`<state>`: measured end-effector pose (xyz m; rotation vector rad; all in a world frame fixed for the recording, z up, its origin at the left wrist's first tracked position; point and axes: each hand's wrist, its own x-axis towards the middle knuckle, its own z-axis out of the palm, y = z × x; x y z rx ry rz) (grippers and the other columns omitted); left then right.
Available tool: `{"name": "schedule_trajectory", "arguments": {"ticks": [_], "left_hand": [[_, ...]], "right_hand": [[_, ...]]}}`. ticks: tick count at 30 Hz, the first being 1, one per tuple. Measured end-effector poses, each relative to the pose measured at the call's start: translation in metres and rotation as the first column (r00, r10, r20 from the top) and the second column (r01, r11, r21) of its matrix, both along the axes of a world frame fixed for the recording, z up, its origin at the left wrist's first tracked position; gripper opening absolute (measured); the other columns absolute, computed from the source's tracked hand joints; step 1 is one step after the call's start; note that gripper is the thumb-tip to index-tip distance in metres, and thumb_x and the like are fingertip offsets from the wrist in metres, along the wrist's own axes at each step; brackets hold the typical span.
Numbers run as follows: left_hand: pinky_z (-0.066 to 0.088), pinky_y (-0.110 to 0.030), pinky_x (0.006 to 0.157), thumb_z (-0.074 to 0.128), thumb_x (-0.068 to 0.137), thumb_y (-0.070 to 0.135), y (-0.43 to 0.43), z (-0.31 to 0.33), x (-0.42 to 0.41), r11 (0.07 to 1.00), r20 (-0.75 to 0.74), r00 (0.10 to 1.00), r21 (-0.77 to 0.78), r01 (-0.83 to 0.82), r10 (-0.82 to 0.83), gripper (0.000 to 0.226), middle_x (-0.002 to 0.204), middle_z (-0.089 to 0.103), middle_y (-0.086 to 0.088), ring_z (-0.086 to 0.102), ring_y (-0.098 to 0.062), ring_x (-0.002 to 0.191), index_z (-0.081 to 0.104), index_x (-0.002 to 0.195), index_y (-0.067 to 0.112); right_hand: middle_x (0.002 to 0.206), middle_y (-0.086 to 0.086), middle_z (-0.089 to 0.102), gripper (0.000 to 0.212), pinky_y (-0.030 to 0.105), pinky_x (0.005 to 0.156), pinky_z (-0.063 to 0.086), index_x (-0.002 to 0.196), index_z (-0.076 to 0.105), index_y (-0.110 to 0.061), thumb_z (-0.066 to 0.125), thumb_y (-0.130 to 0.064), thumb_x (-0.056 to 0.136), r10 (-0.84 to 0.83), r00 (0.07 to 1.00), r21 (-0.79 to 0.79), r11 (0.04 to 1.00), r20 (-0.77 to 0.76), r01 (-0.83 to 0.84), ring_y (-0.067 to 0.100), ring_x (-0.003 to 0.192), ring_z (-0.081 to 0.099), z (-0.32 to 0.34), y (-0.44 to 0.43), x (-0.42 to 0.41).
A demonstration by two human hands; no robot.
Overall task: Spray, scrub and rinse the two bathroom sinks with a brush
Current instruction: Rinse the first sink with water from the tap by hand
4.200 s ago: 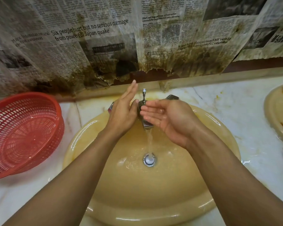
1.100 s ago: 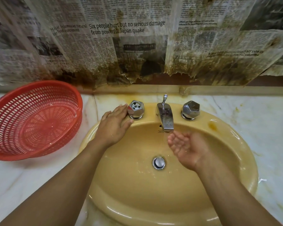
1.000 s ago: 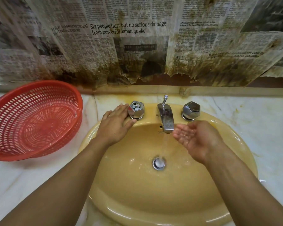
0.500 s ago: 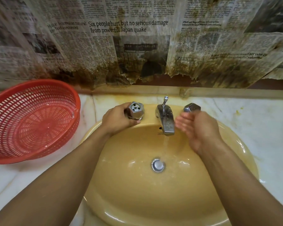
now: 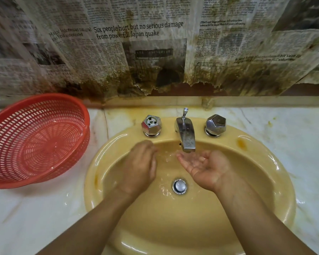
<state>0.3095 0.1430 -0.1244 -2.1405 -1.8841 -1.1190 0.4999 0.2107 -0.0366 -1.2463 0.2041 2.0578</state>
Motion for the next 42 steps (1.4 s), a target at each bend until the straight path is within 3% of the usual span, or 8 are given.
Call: {"name": "schedule_trajectory", "arguments": {"ticks": [7,17,22,24,26,28,30,42], "left_hand": [[0.0,-0.041,0.129,0.021,0.096,0.019,0.051,0.02,0.044,0.819,-0.369,0.923,-0.561,-0.123,-0.114,0.073,0.17,-0.013,-0.017,-0.011,-0.029,0.158,-0.009,0.161,0.001],[0.001,-0.043,0.129,0.041,0.098,0.013,0.052,0.032,0.043,0.783,-0.432,0.886,-0.604,-0.149,-0.166,0.082,0.169,-0.018,-0.017,-0.014,-0.028,0.158,-0.011,0.161,0.001],[0.013,-0.031,0.127,0.046,0.087,-0.005,0.051,0.038,0.04,0.816,0.094,0.991,-0.563,0.13,-0.093,0.079,0.169,0.022,-0.002,0.014,-0.013,0.157,0.025,0.162,0.012],[0.033,-0.022,0.119,0.034,0.076,-0.023,0.043,0.05,0.041,0.836,0.657,0.748,-0.462,0.296,0.098,0.08,0.142,0.06,0.008,0.051,0.001,0.135,0.056,0.142,0.018],[0.048,-0.03,0.109,0.029,0.077,-0.025,0.043,0.062,0.039,0.801,0.933,0.149,-0.359,0.479,0.329,0.068,0.128,0.069,-0.005,0.063,-0.012,0.123,0.059,0.133,0.001],[0.052,-0.037,0.101,0.034,0.085,-0.01,0.052,0.07,0.033,0.722,0.817,-0.332,-0.141,0.677,0.472,0.05,0.136,0.056,-0.015,0.052,-0.027,0.125,0.052,0.131,-0.007],[0.045,-0.047,0.111,0.038,0.089,0.008,0.064,0.075,0.028,0.687,0.639,-0.557,0.062,0.724,0.53,0.048,0.149,0.04,-0.02,0.044,-0.037,0.136,0.044,0.133,-0.01],[0.049,-0.054,0.106,0.032,0.092,0.023,0.071,0.089,0.021,0.701,0.593,-0.565,0.001,0.713,0.573,0.068,0.129,0.056,-0.044,0.06,-0.053,0.122,0.035,0.141,-0.024]], "right_hand": [[0.142,0.024,0.057,0.042,0.049,0.09,0.052,0.137,0.05,0.01,0.03,-0.014,0.109,0.009,1.0,-0.005,1.0,0.022,-0.009,0.04,0.129,0.058,0.005,-0.003,0.0],[0.114,0.037,0.064,0.04,0.049,0.106,0.047,0.109,0.057,0.018,0.032,-0.014,0.109,0.044,0.998,0.015,0.999,-0.042,-0.044,0.049,0.122,0.058,0.017,-0.014,0.011],[0.078,0.026,0.069,0.046,0.049,0.102,0.051,0.083,0.064,0.017,0.035,-0.01,0.106,0.062,0.998,0.084,0.995,0.002,-0.062,0.044,0.106,0.065,0.024,-0.007,0.014],[0.091,0.028,0.072,0.045,0.048,0.094,0.057,0.093,0.065,0.018,0.036,-0.012,0.106,0.097,0.993,0.106,0.989,0.063,-0.104,0.044,0.104,0.067,0.021,-0.007,0.017],[0.115,0.031,0.069,0.041,0.046,0.085,0.061,0.116,0.061,0.017,0.036,-0.014,0.107,0.114,0.987,0.103,0.987,0.112,-0.126,0.044,0.105,0.068,0.018,-0.007,0.02],[0.119,0.033,0.066,0.04,0.047,0.076,0.061,0.121,0.058,0.017,0.035,-0.014,0.107,0.114,0.981,0.109,0.985,0.156,-0.131,0.043,0.104,0.068,0.015,-0.008,0.023],[0.115,0.032,0.067,0.04,0.051,0.072,0.059,0.12,0.058,0.017,0.036,-0.013,0.107,0.107,0.981,0.112,0.986,0.162,-0.126,0.043,0.103,0.068,0.014,-0.01,0.024],[0.103,0.03,0.07,0.031,0.047,0.066,0.064,0.115,0.059,0.014,0.044,-0.01,0.103,0.102,0.993,0.078,0.991,0.053,-0.106,0.042,0.079,0.073,0.009,-0.01,0.011]]}}
